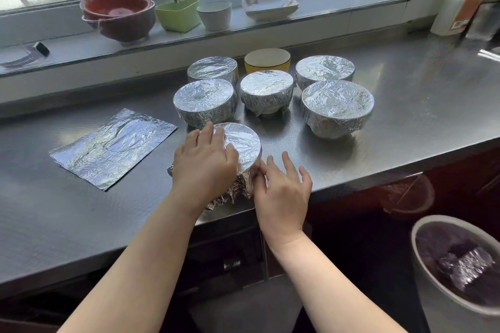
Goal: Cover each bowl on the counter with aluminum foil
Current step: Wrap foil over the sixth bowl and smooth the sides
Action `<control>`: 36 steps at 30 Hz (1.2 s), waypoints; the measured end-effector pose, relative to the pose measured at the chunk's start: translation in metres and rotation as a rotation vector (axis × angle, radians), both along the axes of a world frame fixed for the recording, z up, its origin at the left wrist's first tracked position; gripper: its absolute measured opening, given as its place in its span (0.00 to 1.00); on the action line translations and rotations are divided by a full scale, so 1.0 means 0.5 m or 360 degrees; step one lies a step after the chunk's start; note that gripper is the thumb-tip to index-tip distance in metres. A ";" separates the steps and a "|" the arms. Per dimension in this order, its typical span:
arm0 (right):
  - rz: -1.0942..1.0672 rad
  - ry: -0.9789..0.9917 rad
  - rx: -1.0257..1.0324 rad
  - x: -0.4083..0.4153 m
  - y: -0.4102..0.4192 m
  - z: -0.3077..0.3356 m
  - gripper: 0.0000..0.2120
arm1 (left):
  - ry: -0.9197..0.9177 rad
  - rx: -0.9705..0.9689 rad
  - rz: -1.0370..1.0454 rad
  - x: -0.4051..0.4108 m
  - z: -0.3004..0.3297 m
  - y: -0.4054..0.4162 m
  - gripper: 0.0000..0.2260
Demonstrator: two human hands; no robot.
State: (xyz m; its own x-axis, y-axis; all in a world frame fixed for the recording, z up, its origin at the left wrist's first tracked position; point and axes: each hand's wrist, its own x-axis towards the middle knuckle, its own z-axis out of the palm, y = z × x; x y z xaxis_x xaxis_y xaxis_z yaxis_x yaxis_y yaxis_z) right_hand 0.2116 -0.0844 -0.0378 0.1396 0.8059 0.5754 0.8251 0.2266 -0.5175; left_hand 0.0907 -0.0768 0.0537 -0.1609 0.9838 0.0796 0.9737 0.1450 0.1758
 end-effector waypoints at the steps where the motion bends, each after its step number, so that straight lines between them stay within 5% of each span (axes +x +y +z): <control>1: 0.0005 -0.0052 -0.0024 0.003 0.005 0.003 0.14 | -0.0008 -0.0008 0.0035 0.004 0.002 -0.001 0.26; 7: 0.0089 -0.0179 -0.0214 0.018 0.042 0.041 0.17 | 0.0007 -0.0214 0.0103 0.011 0.020 -0.005 0.38; 11: 0.0306 -0.0414 -0.0625 0.029 0.054 0.062 0.14 | 0.0004 -0.0131 0.0075 -0.009 0.021 -0.011 0.40; 15: 0.0289 -0.0518 -0.0668 0.059 0.075 0.062 0.20 | -0.0106 -0.0098 0.0007 -0.036 0.016 -0.008 0.42; 21: 0.0224 0.0068 -0.0402 0.097 0.086 0.109 0.16 | -0.0069 -0.0001 -0.0158 -0.064 0.036 0.009 0.42; 25: 0.0494 0.0465 -0.0038 0.055 0.061 0.135 0.17 | 0.0140 0.0055 -0.0435 -0.060 0.031 0.031 0.40; 29: 0.0878 0.0704 -0.0354 0.004 0.054 0.128 0.20 | 0.0216 -0.0021 -0.0504 -0.050 0.009 0.041 0.39; 36: 0.0855 0.1157 -0.0704 -0.037 0.044 0.095 0.24 | 0.0117 -0.0011 -0.0485 -0.050 0.000 0.038 0.38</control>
